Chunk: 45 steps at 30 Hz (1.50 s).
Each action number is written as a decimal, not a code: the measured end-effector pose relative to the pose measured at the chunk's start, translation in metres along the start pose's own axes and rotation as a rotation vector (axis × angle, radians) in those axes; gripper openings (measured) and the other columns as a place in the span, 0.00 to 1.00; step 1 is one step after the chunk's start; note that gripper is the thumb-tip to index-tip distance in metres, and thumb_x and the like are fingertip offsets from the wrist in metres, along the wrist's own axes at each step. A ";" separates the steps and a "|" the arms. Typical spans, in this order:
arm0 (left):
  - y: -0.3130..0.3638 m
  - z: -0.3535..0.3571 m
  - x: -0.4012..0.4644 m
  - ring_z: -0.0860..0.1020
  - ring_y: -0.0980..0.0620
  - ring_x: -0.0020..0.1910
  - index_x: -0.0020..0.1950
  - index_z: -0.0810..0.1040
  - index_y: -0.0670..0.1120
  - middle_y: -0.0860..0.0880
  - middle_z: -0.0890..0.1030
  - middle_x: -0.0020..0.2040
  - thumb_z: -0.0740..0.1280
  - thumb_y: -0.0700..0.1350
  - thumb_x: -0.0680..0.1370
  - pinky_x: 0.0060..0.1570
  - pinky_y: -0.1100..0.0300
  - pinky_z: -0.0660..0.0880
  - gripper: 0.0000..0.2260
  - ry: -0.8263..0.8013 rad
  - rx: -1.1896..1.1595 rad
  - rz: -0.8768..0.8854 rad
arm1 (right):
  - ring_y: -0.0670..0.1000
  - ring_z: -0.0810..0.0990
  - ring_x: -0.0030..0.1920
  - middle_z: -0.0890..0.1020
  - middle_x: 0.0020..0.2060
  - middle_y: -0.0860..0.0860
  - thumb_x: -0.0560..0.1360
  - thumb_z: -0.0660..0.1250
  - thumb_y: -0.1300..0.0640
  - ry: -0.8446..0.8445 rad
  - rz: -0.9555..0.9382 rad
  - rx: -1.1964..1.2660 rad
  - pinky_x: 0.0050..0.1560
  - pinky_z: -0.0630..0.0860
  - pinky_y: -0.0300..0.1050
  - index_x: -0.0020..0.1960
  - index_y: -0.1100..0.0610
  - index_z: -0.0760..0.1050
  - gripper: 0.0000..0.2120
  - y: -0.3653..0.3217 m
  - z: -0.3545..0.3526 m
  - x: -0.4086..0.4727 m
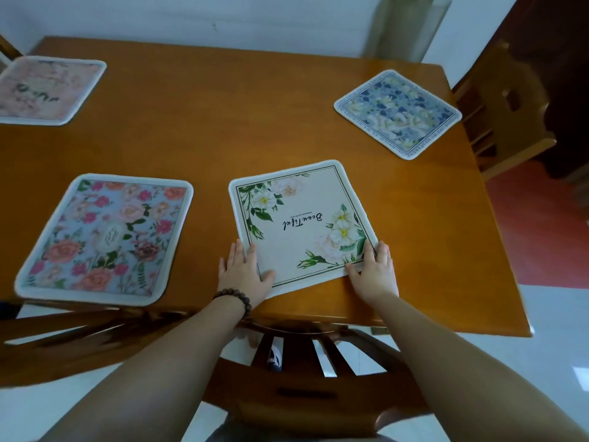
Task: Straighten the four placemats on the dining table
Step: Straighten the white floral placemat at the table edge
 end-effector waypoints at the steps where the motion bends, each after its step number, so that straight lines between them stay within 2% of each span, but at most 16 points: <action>1: 0.000 0.003 -0.007 0.42 0.48 0.76 0.78 0.50 0.49 0.43 0.45 0.79 0.55 0.61 0.77 0.72 0.43 0.43 0.33 -0.009 0.007 -0.011 | 0.57 0.42 0.76 0.46 0.77 0.57 0.79 0.56 0.41 -0.016 -0.004 -0.002 0.75 0.47 0.53 0.78 0.55 0.47 0.35 0.002 -0.001 0.000; 6: -0.006 -0.011 -0.014 0.44 0.45 0.76 0.77 0.51 0.52 0.43 0.49 0.78 0.52 0.64 0.77 0.71 0.39 0.43 0.32 0.007 0.061 -0.048 | 0.59 0.39 0.76 0.41 0.76 0.60 0.78 0.55 0.38 -0.027 0.071 0.027 0.73 0.43 0.55 0.77 0.52 0.47 0.34 0.001 -0.008 -0.005; 10: -0.017 -0.040 0.009 0.43 0.45 0.76 0.78 0.49 0.53 0.44 0.46 0.79 0.53 0.67 0.76 0.71 0.39 0.44 0.35 0.057 0.121 -0.052 | 0.61 0.39 0.75 0.41 0.76 0.62 0.77 0.54 0.37 0.062 0.165 0.025 0.74 0.43 0.56 0.78 0.52 0.46 0.36 -0.015 -0.004 -0.021; 16: -0.022 -0.077 0.072 0.42 0.43 0.76 0.78 0.47 0.53 0.43 0.44 0.78 0.54 0.68 0.75 0.72 0.39 0.46 0.37 0.101 0.244 0.075 | 0.63 0.40 0.75 0.44 0.75 0.66 0.78 0.52 0.38 0.082 0.360 0.075 0.74 0.42 0.58 0.77 0.53 0.43 0.36 -0.042 0.020 -0.036; 25: 0.007 -0.076 0.156 0.44 0.42 0.76 0.78 0.46 0.56 0.43 0.45 0.78 0.51 0.72 0.73 0.71 0.38 0.47 0.39 0.008 0.324 0.198 | 0.66 0.38 0.74 0.42 0.74 0.69 0.78 0.51 0.38 0.170 0.496 0.097 0.72 0.37 0.58 0.77 0.55 0.45 0.36 -0.058 0.041 -0.027; 28: 0.009 -0.066 0.159 0.47 0.43 0.76 0.78 0.47 0.56 0.45 0.47 0.79 0.51 0.72 0.73 0.71 0.37 0.49 0.38 -0.030 0.364 0.231 | 0.67 0.38 0.74 0.43 0.73 0.71 0.78 0.51 0.39 0.181 0.455 0.057 0.73 0.37 0.58 0.77 0.56 0.46 0.35 -0.060 0.040 -0.020; 34: 0.004 -0.071 0.147 0.55 0.43 0.72 0.76 0.54 0.59 0.46 0.55 0.76 0.53 0.71 0.72 0.63 0.41 0.63 0.35 0.017 0.329 0.235 | 0.65 0.39 0.75 0.43 0.74 0.69 0.77 0.50 0.37 0.145 0.318 -0.025 0.73 0.38 0.58 0.77 0.54 0.46 0.35 -0.041 0.017 0.015; 40: -0.006 -0.056 0.104 0.55 0.42 0.72 0.76 0.54 0.58 0.44 0.57 0.75 0.55 0.68 0.74 0.64 0.43 0.60 0.33 0.021 0.251 0.241 | 0.62 0.38 0.75 0.42 0.75 0.65 0.76 0.51 0.33 0.033 0.179 -0.054 0.74 0.39 0.56 0.78 0.49 0.46 0.37 -0.024 -0.012 0.067; 45: -0.010 -0.043 0.058 0.64 0.45 0.62 0.73 0.63 0.56 0.46 0.68 0.62 0.55 0.66 0.73 0.56 0.49 0.66 0.30 0.070 0.194 0.291 | 0.60 0.38 0.76 0.42 0.76 0.61 0.73 0.53 0.31 -0.055 0.084 -0.010 0.74 0.40 0.56 0.77 0.46 0.48 0.38 -0.031 -0.033 0.107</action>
Point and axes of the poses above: each hand's wrist, its own x-axis towards the middle knuckle, its own z-axis out of the palm, y = z × x, the point moved 6 cm from there along x, towards the middle knuckle
